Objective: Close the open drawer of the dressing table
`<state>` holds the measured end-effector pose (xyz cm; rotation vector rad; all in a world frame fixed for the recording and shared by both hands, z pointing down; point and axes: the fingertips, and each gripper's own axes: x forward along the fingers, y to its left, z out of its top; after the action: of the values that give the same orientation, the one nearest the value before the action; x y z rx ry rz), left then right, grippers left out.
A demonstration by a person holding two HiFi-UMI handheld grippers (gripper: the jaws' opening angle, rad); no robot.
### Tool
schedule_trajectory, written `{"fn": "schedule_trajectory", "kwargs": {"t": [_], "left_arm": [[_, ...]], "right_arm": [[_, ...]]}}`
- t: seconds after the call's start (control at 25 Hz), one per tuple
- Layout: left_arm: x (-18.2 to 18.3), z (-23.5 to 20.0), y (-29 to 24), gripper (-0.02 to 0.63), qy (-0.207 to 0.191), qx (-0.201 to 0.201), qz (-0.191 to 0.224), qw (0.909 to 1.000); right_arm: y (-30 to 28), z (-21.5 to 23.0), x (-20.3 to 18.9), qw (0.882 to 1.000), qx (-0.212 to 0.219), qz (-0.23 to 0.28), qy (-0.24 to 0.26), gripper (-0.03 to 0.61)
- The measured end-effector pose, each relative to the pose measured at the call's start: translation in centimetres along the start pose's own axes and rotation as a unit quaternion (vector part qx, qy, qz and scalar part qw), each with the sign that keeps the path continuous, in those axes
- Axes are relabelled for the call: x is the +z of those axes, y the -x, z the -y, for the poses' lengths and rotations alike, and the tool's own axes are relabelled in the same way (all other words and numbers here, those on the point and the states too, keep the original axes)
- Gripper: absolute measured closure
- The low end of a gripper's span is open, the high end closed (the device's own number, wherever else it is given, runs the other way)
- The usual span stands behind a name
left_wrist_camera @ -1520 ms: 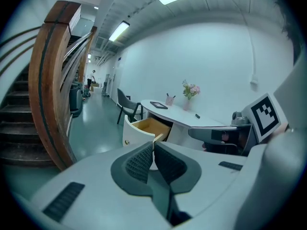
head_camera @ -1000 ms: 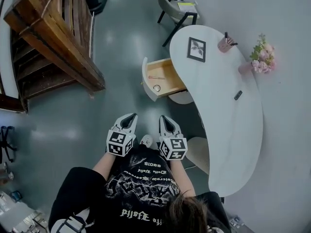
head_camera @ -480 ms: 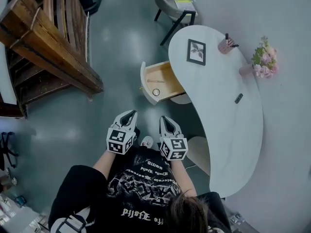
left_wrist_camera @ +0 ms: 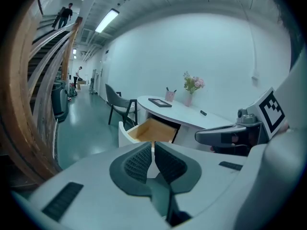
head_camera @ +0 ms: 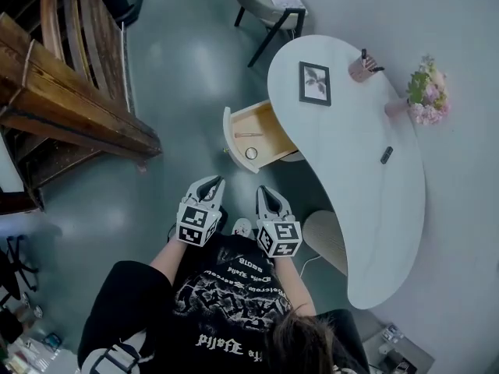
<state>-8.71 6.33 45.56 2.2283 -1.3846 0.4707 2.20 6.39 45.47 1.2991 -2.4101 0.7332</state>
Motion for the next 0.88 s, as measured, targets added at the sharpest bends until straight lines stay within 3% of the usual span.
{"fn": "schedule_trajectory", "kwargs": {"t": [0.44, 0.88], "left_arm": [[-0.1, -4.9, -4.3, 0.583, -0.034, -0.055, -0.044, 0.9969], [-2.4, -6.6, -7.4, 0.583, -0.038, -0.058, -0.096, 0.9929]], "right_arm": [[-5.5, -0.8, 0.9, 0.998, -0.045, -0.001, -0.043, 0.552], [-8.4, -1.1, -0.3, 0.998, -0.027, -0.027, -0.059, 0.552]]}}
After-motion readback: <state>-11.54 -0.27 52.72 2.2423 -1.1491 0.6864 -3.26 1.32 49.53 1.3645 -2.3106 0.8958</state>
